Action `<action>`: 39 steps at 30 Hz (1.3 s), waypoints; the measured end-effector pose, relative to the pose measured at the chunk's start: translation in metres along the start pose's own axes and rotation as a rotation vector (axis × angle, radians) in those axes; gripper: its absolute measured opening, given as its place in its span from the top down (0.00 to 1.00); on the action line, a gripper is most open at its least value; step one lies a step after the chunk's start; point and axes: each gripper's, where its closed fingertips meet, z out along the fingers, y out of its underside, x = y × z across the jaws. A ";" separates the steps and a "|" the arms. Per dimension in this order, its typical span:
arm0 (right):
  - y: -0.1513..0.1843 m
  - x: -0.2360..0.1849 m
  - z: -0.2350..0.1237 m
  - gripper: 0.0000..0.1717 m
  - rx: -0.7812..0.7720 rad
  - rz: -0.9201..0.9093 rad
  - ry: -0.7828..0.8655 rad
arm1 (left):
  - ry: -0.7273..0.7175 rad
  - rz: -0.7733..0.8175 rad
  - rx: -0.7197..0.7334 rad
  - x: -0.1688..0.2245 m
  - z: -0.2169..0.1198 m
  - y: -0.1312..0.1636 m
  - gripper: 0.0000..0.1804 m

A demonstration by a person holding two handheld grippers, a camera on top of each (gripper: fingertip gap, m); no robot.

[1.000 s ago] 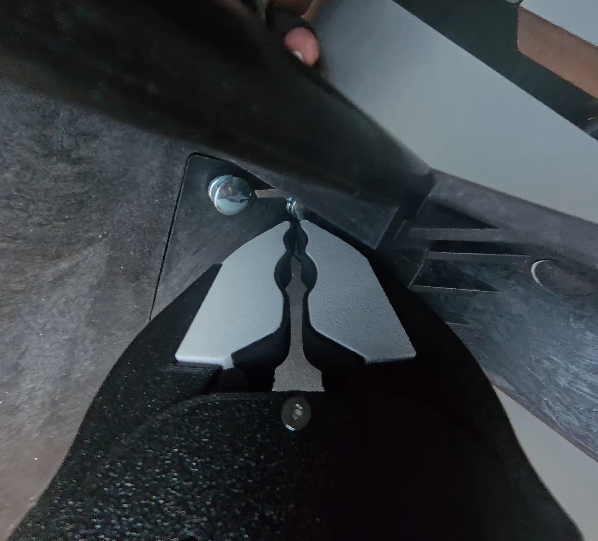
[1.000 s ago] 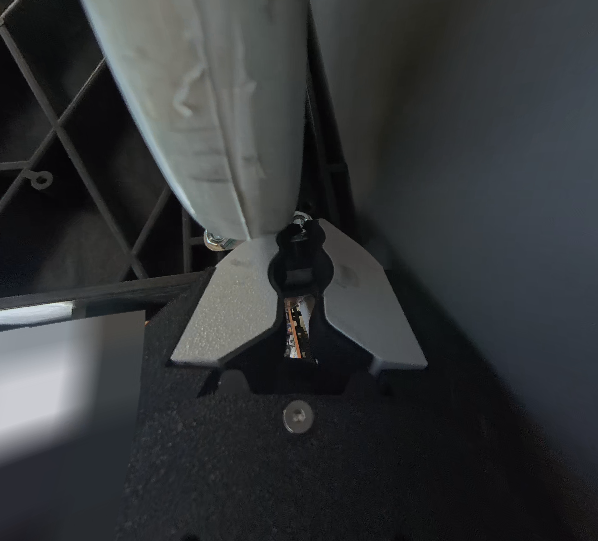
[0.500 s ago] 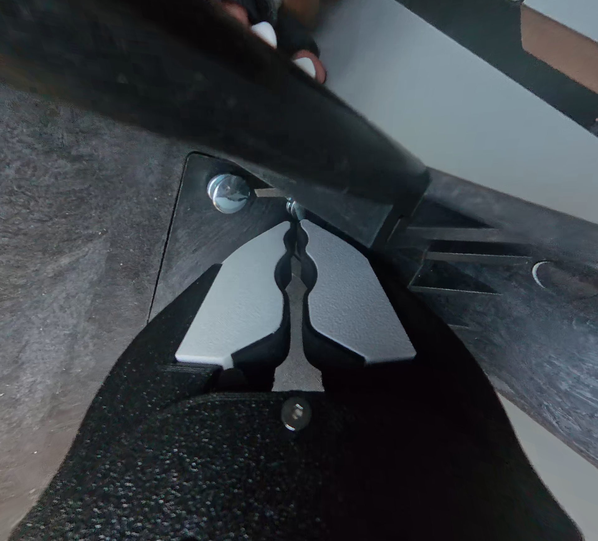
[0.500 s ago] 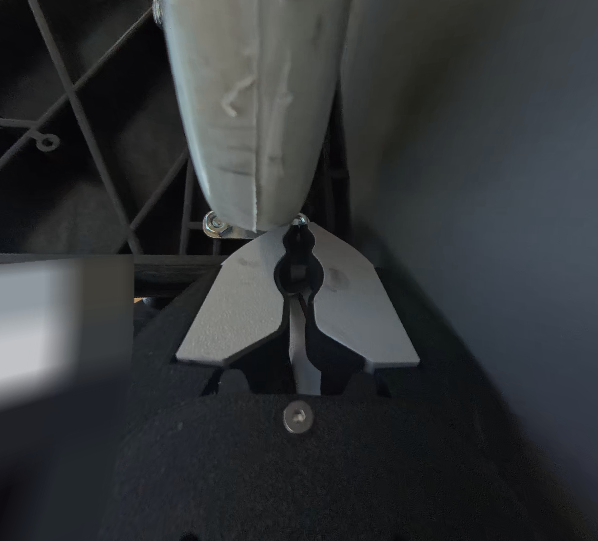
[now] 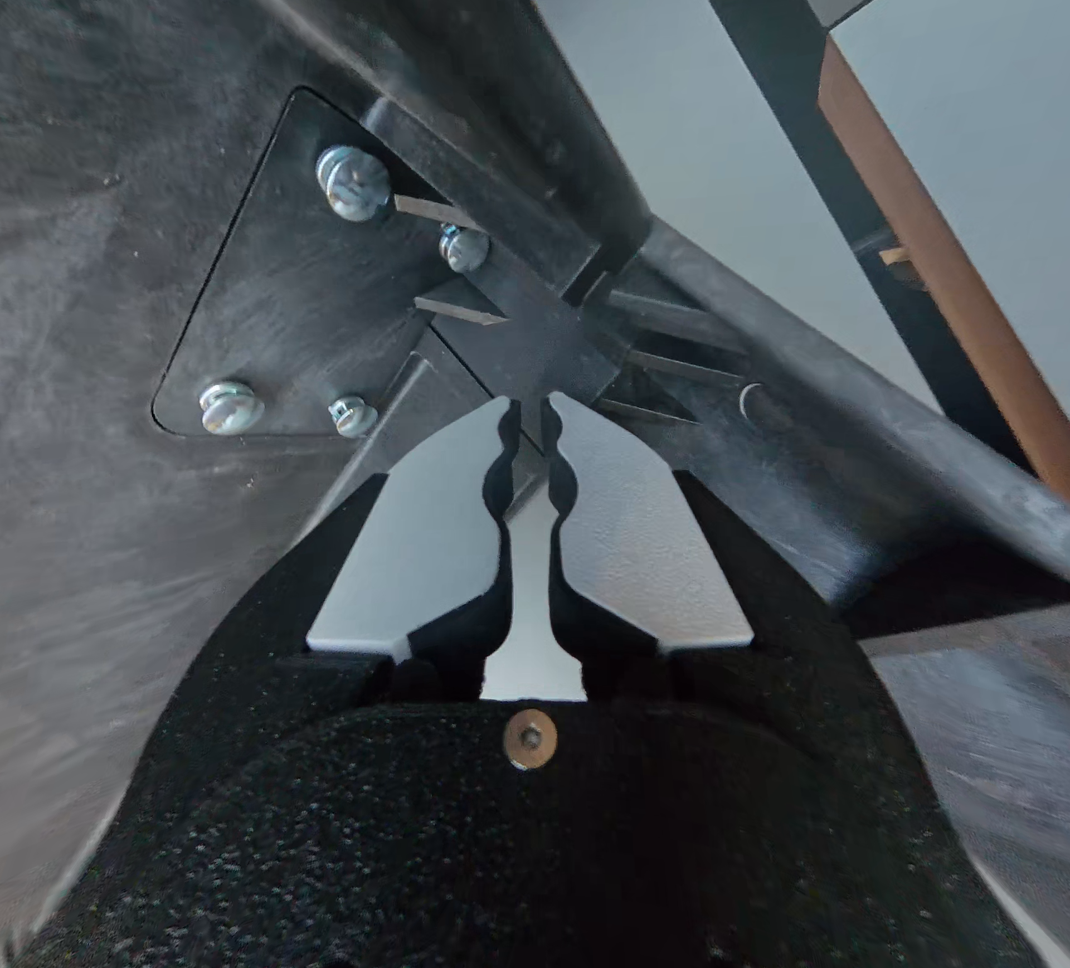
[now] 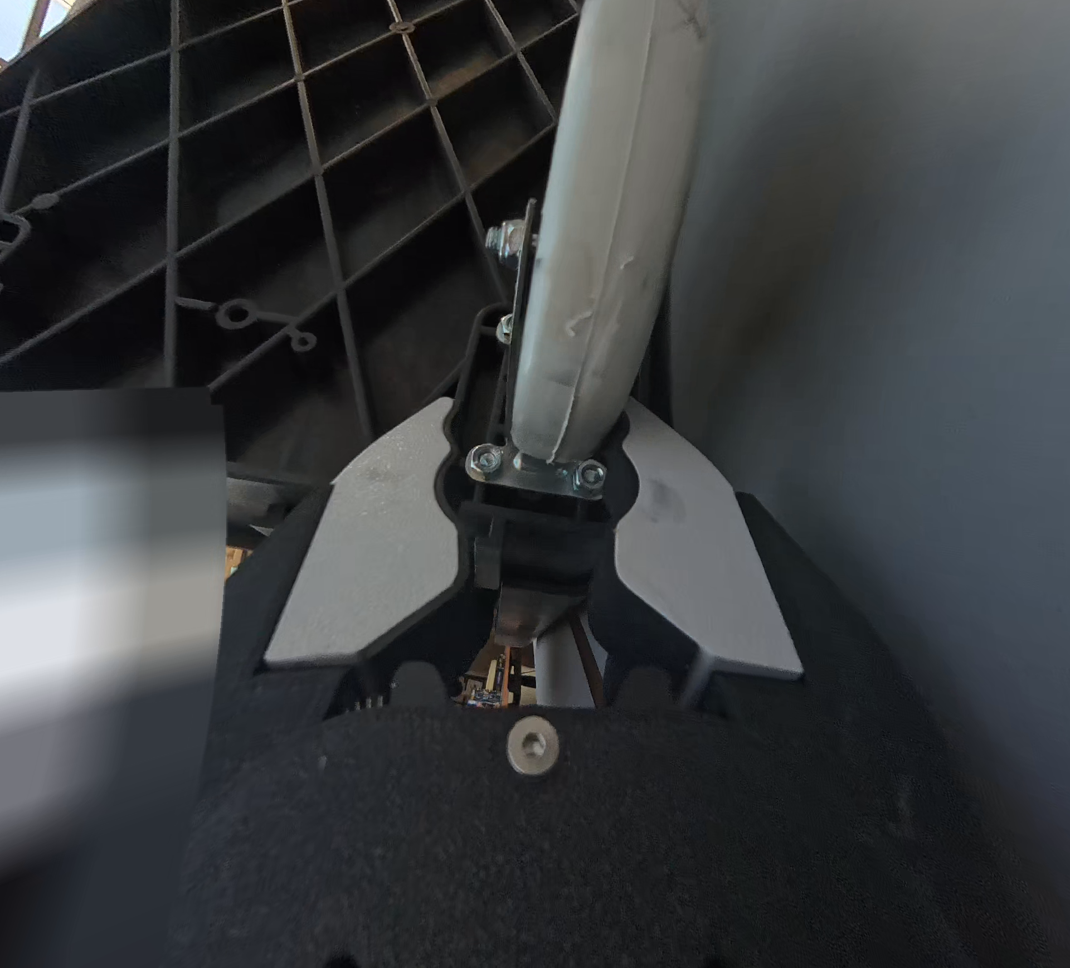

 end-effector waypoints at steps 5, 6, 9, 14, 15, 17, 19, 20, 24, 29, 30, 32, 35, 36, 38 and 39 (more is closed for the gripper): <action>-0.002 0.007 0.011 0.82 -0.005 0.029 0.051 | 0.011 -0.136 0.024 0.015 -0.008 -0.001 0.97; -0.002 0.007 0.011 0.82 0.003 0.027 0.057 | 0.015 -0.129 0.008 0.019 -0.006 0.002 0.96; -0.002 0.007 0.011 0.82 -0.005 0.029 0.055 | 0.016 -0.128 -0.012 0.026 0.000 0.007 1.00; -0.001 0.006 0.012 0.81 0.002 0.040 0.080 | 0.021 -0.144 0.002 0.025 0.000 0.007 0.99; 0.000 0.006 0.012 0.81 -0.002 0.033 0.078 | 0.021 -0.146 0.003 0.026 0.000 0.007 0.99; -0.002 0.008 0.011 0.82 -0.025 0.017 0.052 | 0.020 -0.150 0.004 0.025 0.000 0.007 0.99; -0.001 0.008 0.011 0.81 -0.037 0.041 0.056 | 0.022 -0.142 -0.003 0.026 0.000 0.007 1.00; 0.000 0.007 0.012 0.81 -0.027 0.040 0.078 | 0.024 -0.136 -0.011 0.026 0.000 0.007 1.00; 0.000 0.008 0.013 0.81 -0.037 0.032 0.061 | 0.031 -0.121 -0.032 0.027 0.000 0.007 0.99; 0.001 0.008 0.013 0.81 -0.031 0.025 0.071 | 0.037 -0.104 -0.046 0.028 -0.001 0.005 0.99; 0.001 0.008 0.014 0.81 -0.022 0.042 0.080 | 0.038 -0.107 -0.044 0.028 -0.001 0.005 0.99; 0.002 0.008 0.015 0.81 -0.018 0.048 0.094 | 0.039 -0.112 -0.039 0.028 -0.001 0.004 0.99; 0.002 0.009 0.014 0.82 -0.032 0.023 0.064 | 0.042 -0.129 -0.027 0.028 -0.001 0.004 0.99; 0.002 0.009 0.014 0.81 -0.034 0.024 0.064 | 0.043 -0.131 -0.025 0.028 -0.001 0.004 0.99; 0.003 0.009 0.013 0.82 -0.054 0.033 0.060 | 0.045 -0.126 -0.030 0.027 -0.001 0.004 0.98; 0.007 0.008 0.012 0.82 -0.086 0.053 0.047 | 0.044 -0.123 -0.032 0.027 -0.001 0.004 0.98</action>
